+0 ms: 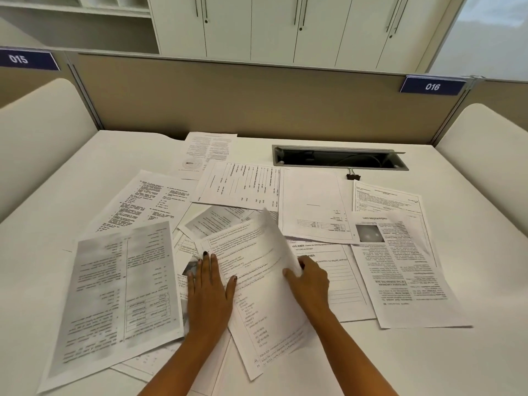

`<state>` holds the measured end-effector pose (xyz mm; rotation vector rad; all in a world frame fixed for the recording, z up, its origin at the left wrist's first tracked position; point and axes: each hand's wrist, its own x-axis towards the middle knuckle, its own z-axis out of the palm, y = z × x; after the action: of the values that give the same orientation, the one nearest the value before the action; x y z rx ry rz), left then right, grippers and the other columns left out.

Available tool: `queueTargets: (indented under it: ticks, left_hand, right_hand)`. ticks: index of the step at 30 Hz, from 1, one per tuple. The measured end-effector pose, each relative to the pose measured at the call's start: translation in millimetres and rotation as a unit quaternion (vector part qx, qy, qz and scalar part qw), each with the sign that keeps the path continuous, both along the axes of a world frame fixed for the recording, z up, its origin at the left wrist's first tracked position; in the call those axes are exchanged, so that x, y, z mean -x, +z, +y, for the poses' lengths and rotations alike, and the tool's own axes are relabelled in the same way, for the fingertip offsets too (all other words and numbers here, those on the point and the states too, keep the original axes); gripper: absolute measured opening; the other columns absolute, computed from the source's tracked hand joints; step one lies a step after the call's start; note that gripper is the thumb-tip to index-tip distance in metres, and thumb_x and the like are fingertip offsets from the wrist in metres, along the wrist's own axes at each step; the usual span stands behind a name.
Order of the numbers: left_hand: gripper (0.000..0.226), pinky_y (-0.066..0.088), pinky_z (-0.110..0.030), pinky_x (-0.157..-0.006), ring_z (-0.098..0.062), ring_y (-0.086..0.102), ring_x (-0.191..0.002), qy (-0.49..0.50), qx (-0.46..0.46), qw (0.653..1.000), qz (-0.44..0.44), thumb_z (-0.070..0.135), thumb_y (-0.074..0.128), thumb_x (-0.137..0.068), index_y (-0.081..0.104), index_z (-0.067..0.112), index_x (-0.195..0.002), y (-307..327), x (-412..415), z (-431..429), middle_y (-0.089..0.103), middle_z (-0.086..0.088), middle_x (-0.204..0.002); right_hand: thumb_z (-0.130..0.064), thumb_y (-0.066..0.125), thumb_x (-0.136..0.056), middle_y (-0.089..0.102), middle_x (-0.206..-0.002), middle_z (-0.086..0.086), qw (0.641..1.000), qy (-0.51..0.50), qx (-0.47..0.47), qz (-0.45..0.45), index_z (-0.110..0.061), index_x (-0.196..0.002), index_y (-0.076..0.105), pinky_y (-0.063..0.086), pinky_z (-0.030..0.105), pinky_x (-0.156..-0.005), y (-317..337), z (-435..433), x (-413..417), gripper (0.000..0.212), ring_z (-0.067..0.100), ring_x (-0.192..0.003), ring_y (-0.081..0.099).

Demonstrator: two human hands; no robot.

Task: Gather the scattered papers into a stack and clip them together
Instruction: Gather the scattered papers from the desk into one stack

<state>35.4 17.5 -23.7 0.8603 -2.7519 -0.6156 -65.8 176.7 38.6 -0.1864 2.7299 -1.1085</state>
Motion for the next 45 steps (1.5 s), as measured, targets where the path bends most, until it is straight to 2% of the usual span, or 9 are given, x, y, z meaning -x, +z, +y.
queueTargets:
  ticks: [4, 9, 13, 20, 24, 28, 35, 39, 45]
  left_hand:
    - [0.076, 0.013, -0.042, -0.118, -0.026, 0.013, -0.146, 0.027, -0.132, 0.984, 0.114, 0.058, 0.028, -0.090, 0.002, 0.020, -0.151, 19.6, -6.9, -2.7, 0.011, -0.006, -0.159]
    - [0.069, 0.036, -0.042, -0.104, -0.026, 0.044, -0.131, 0.056, -0.381, 0.901, 0.199, 0.046, 0.047, -0.087, 0.020, 0.027, -0.148, 62.1, -2.3, -10.0, 0.038, -0.005, -0.149]
    - [0.040, 0.055, -0.047, -0.084, -0.031, 0.066, -0.102, 0.056, -0.528, 0.822, 0.204, 0.034, 0.060, -0.085, 0.056, 0.018, -0.122, 72.3, 6.8, -16.8, 0.069, -0.009, -0.113]
    - [0.035, 0.053, -0.052, -0.086, -0.029, 0.067, -0.097, 0.096, -0.533, 0.808, 0.230, 0.018, 0.063, -0.087, 0.059, 0.015, -0.121, 59.2, 5.3, -17.6, 0.070, -0.009, -0.110]
    - [0.029, 0.055, -0.051, -0.082, -0.031, 0.068, -0.092, 0.114, -0.543, 0.799, 0.231, 0.017, 0.062, -0.087, 0.061, 0.017, -0.116, 53.1, 5.1, -28.5, 0.071, -0.009, -0.105]
    - [0.032, 0.054, -0.049, -0.082, -0.031, 0.067, -0.091, 0.127, -0.555, 0.790, 0.228, 0.013, 0.063, -0.086, 0.060, 0.011, -0.118, 48.8, 10.8, -36.4, 0.070, -0.010, -0.103]
    - [0.032, 0.055, -0.040, -0.075, -0.027, 0.067, -0.089, 0.129, -0.568, 0.783, 0.217, 0.011, 0.062, -0.087, 0.059, 0.012, -0.119, 41.7, 21.4, -42.5, 0.070, -0.007, -0.101]
    - [0.030, 0.056, -0.038, -0.072, -0.026, 0.069, -0.086, 0.132, -0.561, 0.786, 0.222, 0.012, 0.063, -0.086, 0.061, 0.012, -0.116, 42.2, 24.1, -51.1, 0.071, -0.009, -0.101]
    - [0.015, 0.054, -0.025, -0.055, -0.017, 0.072, -0.072, 0.104, -0.519, 0.815, 0.234, 0.013, 0.062, -0.087, 0.064, 0.017, -0.101, 59.3, 29.1, -60.5, 0.074, 0.003, -0.081]
  right_hand:
    - [-0.022, 0.073, -0.079, 0.065, -0.077, -0.005, 0.978, 0.031, 0.200, 0.049, -0.018, -0.079, 0.058, 0.048, 0.010, -0.055, 25.5, 10.5, -2.5, 0.016, 0.009, -0.067, 0.060]
    - [-0.022, 0.077, -0.076, 0.073, -0.091, 0.008, 0.916, -0.027, 0.398, -0.038, -0.013, -0.090, 0.066, 0.059, 0.042, -0.075, 39.0, 17.2, 7.0, 0.020, 0.029, -0.085, 0.069]
    - [-0.019, 0.075, -0.079, 0.073, -0.104, 0.005, 0.889, -0.034, 0.440, -0.123, -0.013, -0.107, 0.064, 0.058, 0.041, -0.082, 34.0, 12.9, 6.8, 0.031, 0.025, -0.094, 0.071]
    - [-0.025, 0.062, -0.090, 0.063, -0.097, -0.003, 0.963, -0.097, 0.253, 0.008, -0.017, -0.110, 0.052, 0.043, 0.017, -0.066, 9.1, 10.1, 28.1, 0.023, 0.009, -0.086, 0.061]
    - [-0.020, 0.068, -0.083, 0.056, -0.115, 0.018, 0.979, -0.179, 0.035, 0.091, -0.003, -0.116, 0.050, 0.040, 0.036, -0.088, -9.6, 18.2, 70.4, 0.041, 0.034, -0.108, 0.052]
    - [-0.036, 0.070, -0.080, 0.037, -0.135, 0.032, 0.958, -0.263, -0.110, 0.033, 0.008, -0.130, 0.032, 0.036, 0.046, -0.101, -4.8, 22.9, 107.5, 0.077, 0.043, -0.121, 0.038]
    - [-0.026, 0.071, -0.081, 0.048, -0.130, 0.026, 0.956, -0.278, -0.095, -0.026, 0.006, -0.128, 0.036, 0.039, 0.047, -0.101, -3.4, 21.3, 141.2, 0.067, 0.042, -0.120, 0.047]
    - [0.000, 0.057, -0.089, 0.062, -0.115, 0.023, 0.953, -0.277, 0.098, 0.070, 0.004, -0.115, 0.054, 0.050, 0.038, -0.086, -0.5, 25.1, 144.7, 0.026, 0.036, -0.105, 0.060]
    - [-0.009, 0.057, -0.092, 0.066, -0.096, 0.011, 0.919, -0.240, 0.233, 0.208, -0.010, -0.099, 0.061, 0.050, 0.031, -0.074, 22.9, 21.2, 142.4, 0.008, 0.022, -0.086, 0.060]
